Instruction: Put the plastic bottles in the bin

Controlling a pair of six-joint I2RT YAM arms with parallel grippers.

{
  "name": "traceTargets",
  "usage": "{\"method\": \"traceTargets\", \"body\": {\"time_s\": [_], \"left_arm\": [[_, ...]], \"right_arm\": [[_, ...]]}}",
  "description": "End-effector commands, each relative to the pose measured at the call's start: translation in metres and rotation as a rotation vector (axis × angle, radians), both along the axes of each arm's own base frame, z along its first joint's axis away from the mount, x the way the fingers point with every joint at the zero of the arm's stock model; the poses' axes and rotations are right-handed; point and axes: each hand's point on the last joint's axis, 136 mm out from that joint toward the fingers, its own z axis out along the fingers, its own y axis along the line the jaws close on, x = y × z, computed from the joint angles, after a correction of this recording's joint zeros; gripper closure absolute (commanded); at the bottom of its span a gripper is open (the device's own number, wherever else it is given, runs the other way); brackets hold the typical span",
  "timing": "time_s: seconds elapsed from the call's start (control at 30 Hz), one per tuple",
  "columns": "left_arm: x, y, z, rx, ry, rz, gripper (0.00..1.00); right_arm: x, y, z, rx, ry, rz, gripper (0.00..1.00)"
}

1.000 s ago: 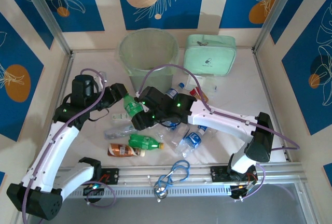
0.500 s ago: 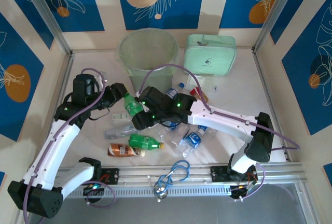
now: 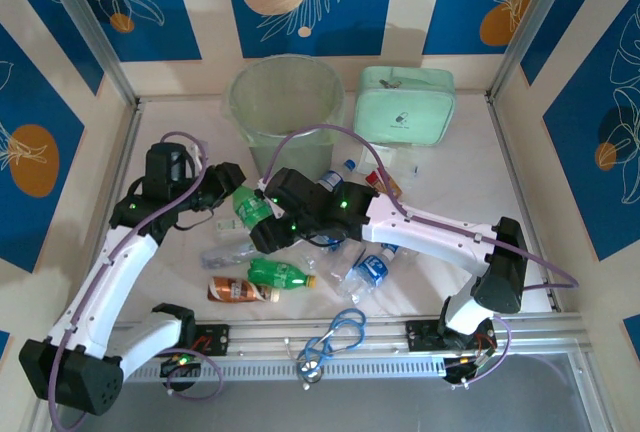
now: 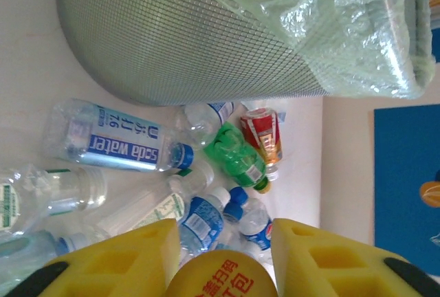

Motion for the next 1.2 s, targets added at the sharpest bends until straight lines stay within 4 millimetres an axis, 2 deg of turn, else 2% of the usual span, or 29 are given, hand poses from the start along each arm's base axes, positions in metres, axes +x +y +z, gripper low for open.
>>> {"method": "traceTargets", "body": {"time_s": [0.0,0.13,0.23,0.3,0.4,0.47,0.57,0.63,0.67,0.77,0.83,0.93,1.07,1.17], "left_arm": [[0.004,0.001,0.009,-0.025,-0.033,0.004,0.69],[0.008,0.0,0.017,-0.03,-0.048,-0.001,0.79],[0.013,-0.001,0.027,-0.041,-0.073,0.003,0.84],[0.018,-0.001,0.035,-0.043,-0.092,0.009,0.86],[0.026,-0.001,0.057,-0.05,-0.135,0.019,0.88],[0.036,-0.002,0.08,-0.075,-0.183,0.031,0.89],[0.056,-0.004,0.117,-0.097,-0.262,0.051,0.89],[0.072,-0.005,0.138,-0.094,-0.302,0.06,0.89],[0.081,-0.007,0.151,-0.102,-0.331,0.063,0.89],[0.111,-0.007,0.175,-0.127,-0.384,0.112,0.89],[0.134,-0.006,0.18,-0.122,-0.406,0.148,0.9],[0.171,-0.005,0.179,-0.083,-0.409,0.188,0.9],[0.215,-0.008,0.157,-0.004,-0.375,0.21,0.88],[0.236,-0.013,0.135,0.058,-0.333,0.196,0.87]], "right_arm": [[-0.003,0.006,0.025,0.064,-0.024,0.023,0.44],[0.001,0.004,0.035,0.074,-0.042,0.01,0.43],[0.009,-0.004,0.046,0.056,-0.071,-0.025,0.28],[0.02,-0.018,0.056,0.03,-0.114,-0.071,0.21],[0.042,-0.05,0.071,0.01,-0.161,-0.174,0.06],[0.055,-0.077,0.081,0.025,-0.175,-0.263,0.02],[0.071,-0.121,0.09,0.067,-0.166,-0.421,0.01],[0.074,-0.146,0.092,0.119,-0.134,-0.504,0.01],[0.075,-0.158,0.092,0.149,-0.116,-0.539,0.01],[0.076,-0.187,0.083,0.202,-0.068,-0.628,0.0],[0.076,-0.204,0.075,0.213,-0.026,-0.682,0.0],[0.075,-0.226,0.064,0.201,0.018,-0.751,0.0],[0.073,-0.242,0.052,0.17,0.07,-0.8,0.0],[0.074,-0.256,0.039,0.12,0.106,-0.855,0.0]]}}
